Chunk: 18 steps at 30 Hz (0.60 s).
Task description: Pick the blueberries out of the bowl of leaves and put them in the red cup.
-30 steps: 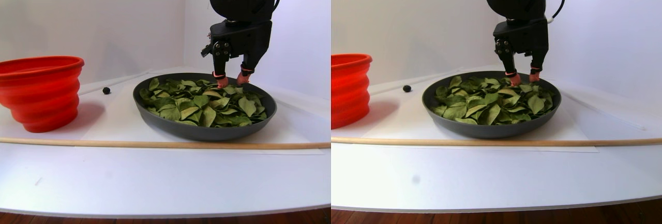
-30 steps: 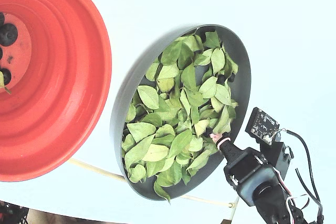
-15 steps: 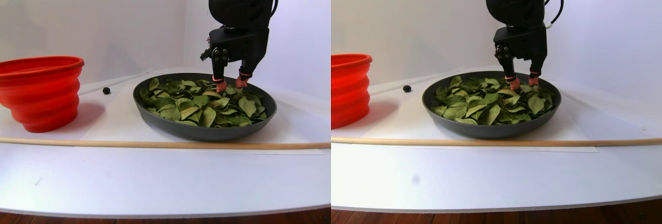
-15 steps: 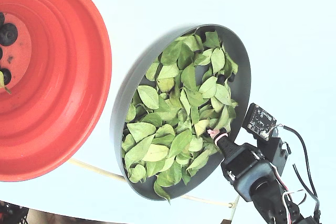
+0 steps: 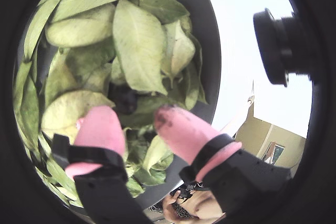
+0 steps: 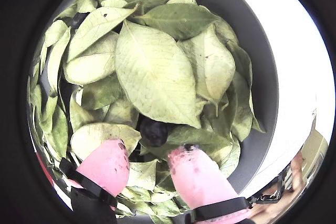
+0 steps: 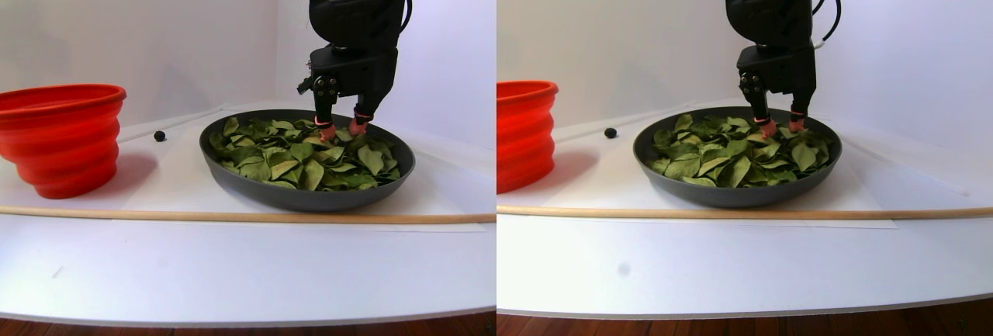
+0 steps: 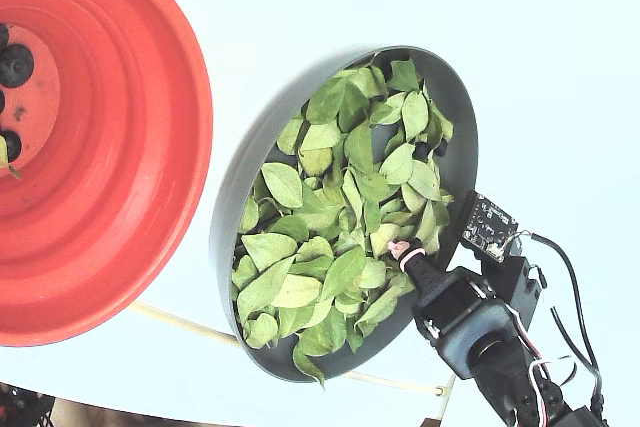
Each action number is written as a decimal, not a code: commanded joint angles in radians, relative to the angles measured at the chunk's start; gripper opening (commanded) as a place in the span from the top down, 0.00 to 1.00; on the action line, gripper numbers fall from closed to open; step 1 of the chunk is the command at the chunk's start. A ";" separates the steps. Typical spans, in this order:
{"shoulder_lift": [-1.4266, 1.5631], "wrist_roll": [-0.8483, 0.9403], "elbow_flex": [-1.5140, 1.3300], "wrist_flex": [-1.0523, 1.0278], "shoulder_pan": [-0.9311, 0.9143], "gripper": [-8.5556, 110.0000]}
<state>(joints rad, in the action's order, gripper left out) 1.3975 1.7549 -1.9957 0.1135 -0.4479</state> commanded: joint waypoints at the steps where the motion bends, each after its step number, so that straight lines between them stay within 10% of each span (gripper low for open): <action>1: 0.015 0.005 0.055 0.015 -0.008 0.80; 18: -0.044 0.008 0.078 0.021 -0.023 0.80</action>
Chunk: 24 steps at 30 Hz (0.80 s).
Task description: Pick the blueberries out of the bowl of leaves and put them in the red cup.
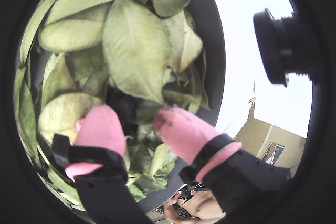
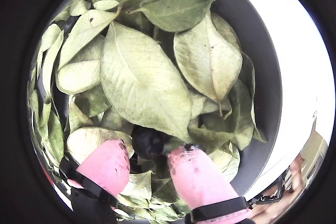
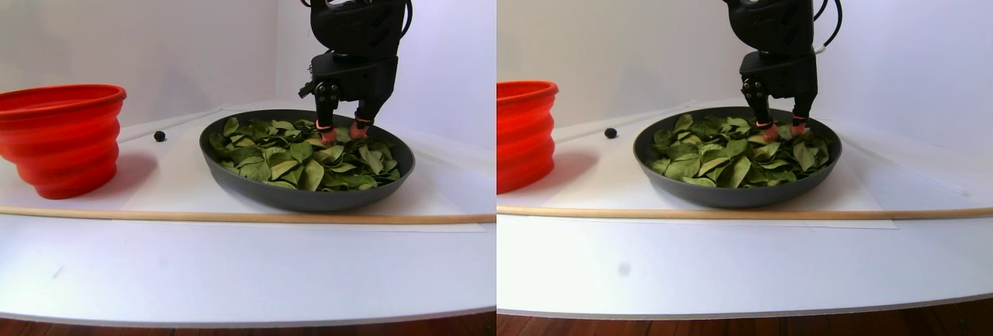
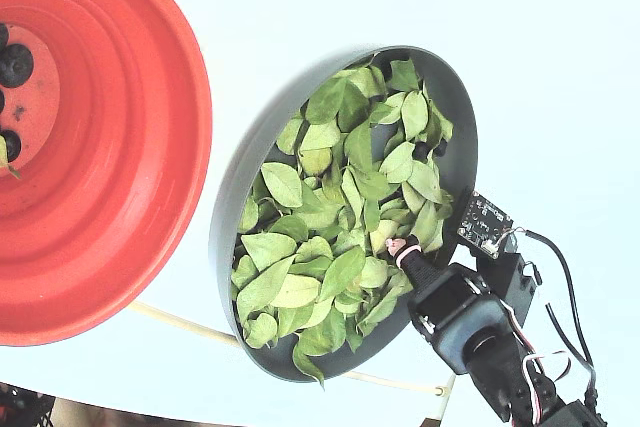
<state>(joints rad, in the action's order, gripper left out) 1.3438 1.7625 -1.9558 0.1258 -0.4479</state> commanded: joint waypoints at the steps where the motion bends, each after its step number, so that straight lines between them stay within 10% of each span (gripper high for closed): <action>1: 0.006 -0.002 0.040 0.009 -0.023 0.80; 24: -0.071 -0.044 0.069 0.009 0.000 0.79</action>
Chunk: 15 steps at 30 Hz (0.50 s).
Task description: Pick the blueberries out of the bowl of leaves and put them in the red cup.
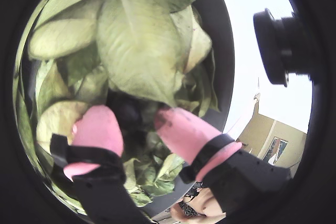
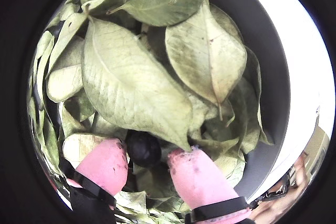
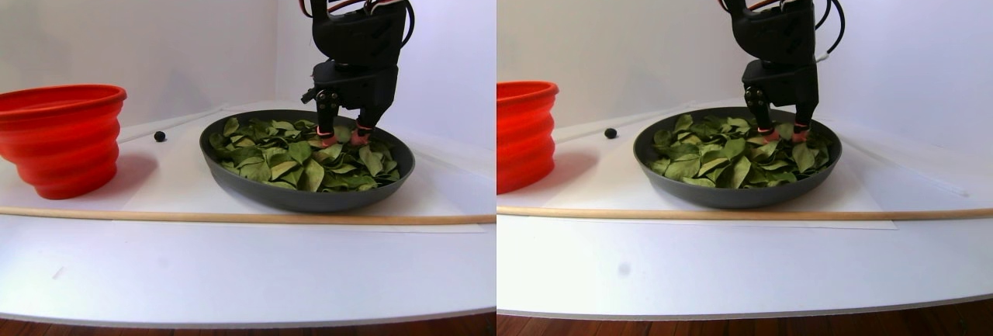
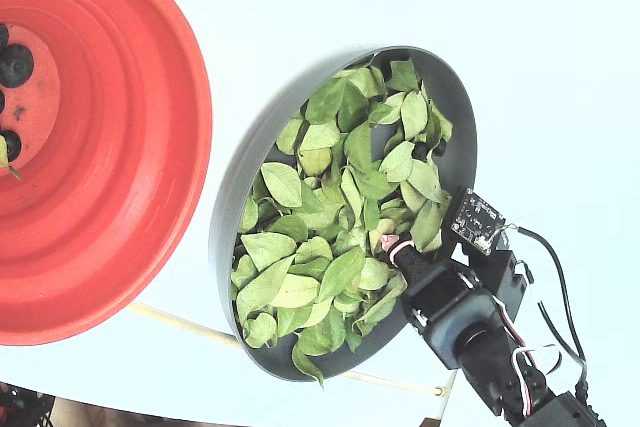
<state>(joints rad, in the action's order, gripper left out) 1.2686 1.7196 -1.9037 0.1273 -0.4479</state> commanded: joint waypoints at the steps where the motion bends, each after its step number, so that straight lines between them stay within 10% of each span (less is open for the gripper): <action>1: 0.002 -0.002 0.020 0.006 0.002 0.79; 15: -0.041 -0.020 0.032 0.003 0.028 0.82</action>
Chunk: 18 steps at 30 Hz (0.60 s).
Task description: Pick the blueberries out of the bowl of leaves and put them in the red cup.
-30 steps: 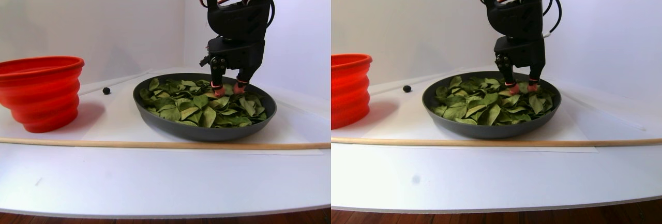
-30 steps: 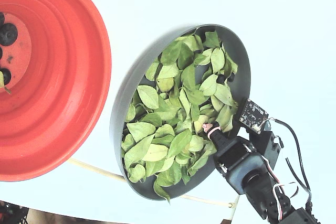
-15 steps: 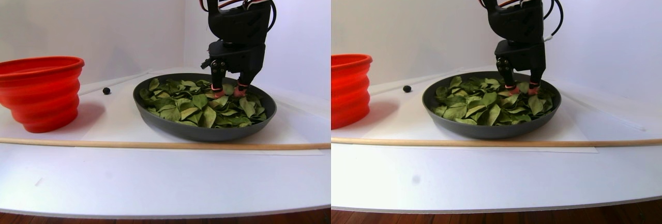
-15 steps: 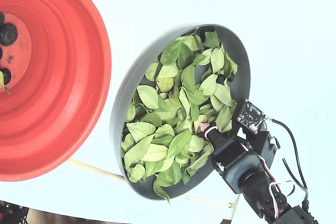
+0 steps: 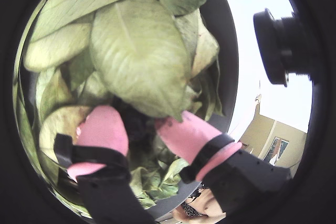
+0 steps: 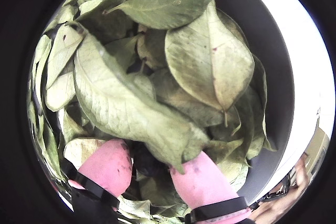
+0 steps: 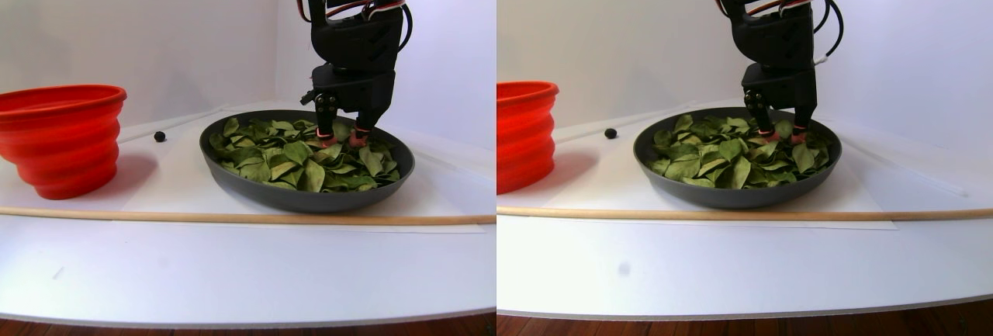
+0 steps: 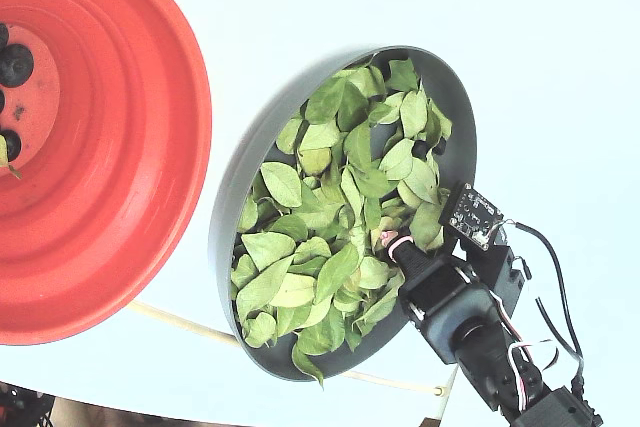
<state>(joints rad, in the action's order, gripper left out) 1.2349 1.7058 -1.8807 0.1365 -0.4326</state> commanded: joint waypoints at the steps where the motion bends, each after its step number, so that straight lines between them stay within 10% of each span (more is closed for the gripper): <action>1: -0.009 -0.006 0.006 -0.006 0.014 0.82; 18: 0.005 0.005 -0.028 -0.003 0.014 0.85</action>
<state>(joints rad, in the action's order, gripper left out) 1.2272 1.7012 -1.9006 0.1381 -0.4203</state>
